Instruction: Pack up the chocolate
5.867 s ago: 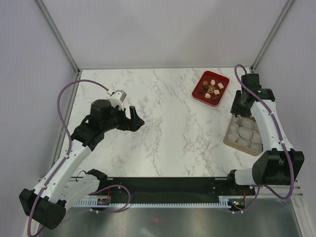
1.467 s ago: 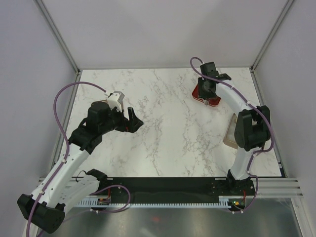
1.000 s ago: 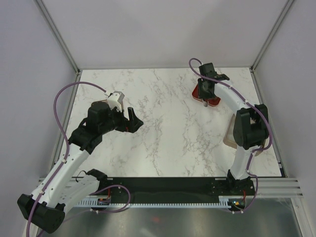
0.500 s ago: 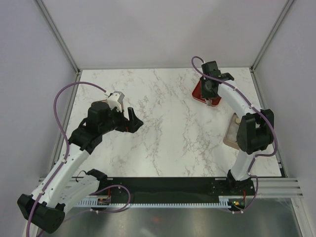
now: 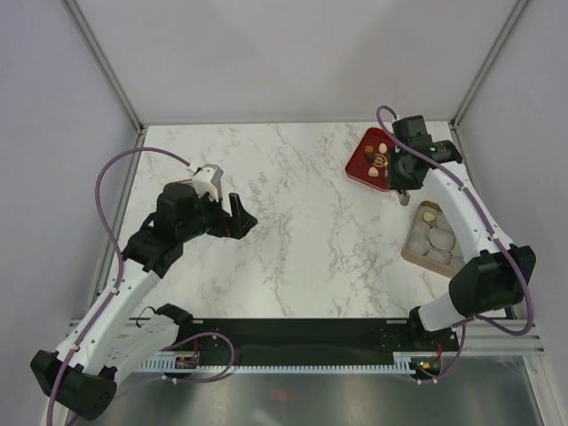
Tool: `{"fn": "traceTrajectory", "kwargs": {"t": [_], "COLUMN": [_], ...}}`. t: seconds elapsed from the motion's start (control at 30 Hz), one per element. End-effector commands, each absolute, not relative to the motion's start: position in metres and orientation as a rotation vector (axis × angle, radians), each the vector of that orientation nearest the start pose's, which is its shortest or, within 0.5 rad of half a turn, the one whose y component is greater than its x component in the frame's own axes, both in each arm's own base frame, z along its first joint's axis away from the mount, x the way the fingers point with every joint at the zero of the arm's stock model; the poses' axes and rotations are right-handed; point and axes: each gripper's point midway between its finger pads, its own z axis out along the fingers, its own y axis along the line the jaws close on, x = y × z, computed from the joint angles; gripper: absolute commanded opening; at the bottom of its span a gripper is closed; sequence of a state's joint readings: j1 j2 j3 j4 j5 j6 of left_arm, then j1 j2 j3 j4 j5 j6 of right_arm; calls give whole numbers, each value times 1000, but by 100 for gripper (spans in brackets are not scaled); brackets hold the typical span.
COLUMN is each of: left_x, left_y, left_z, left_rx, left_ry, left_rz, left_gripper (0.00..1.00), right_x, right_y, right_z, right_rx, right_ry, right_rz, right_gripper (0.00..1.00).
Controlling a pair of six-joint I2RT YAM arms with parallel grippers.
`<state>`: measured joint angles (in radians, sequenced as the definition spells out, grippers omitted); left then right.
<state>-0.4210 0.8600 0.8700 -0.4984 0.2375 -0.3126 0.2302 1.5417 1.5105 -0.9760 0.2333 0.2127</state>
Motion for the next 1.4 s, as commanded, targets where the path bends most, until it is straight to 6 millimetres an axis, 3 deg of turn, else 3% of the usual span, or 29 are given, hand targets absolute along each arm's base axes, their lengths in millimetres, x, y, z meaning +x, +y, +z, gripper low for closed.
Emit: {"fn": "traceTrajectory", "kwargs": {"t": [0.0, 0.2, 0.33, 0.53, 0.63, 0.93, 1.1, 1.37], "left_x": [241, 238, 235, 234, 233, 232, 232, 232], "left_y": [-167, -171, -173, -176, -175, -171, -171, -169], "left_z": [237, 240, 241, 245, 248, 254, 253, 254], "left_rx": [279, 290, 297, 305, 306, 298, 299, 294], "left_ry": [2053, 2048, 2048, 2041, 2028, 2000, 2003, 1996], "left_rz": [-696, -726, -750, -770, -772, -751, -752, -739], "left_gripper": [99, 99, 99, 99, 99, 99, 99, 99], "right_x": [317, 281, 266, 249, 246, 249, 252, 250], "right_y": [10, -40, -58, -79, -76, -71, -74, -81], "right_z": [206, 217, 219, 195, 185, 181, 178, 170], "right_rx": [170, 410, 552, 713, 737, 741, 757, 775], "right_ry": [2583, 2556, 2512, 2548, 2570, 2572, 2561, 2574], "right_rz": [-238, -324, -348, -342, -288, -238, -256, -296], "right_gripper": [25, 24, 25, 25, 25, 26, 31, 32]}}
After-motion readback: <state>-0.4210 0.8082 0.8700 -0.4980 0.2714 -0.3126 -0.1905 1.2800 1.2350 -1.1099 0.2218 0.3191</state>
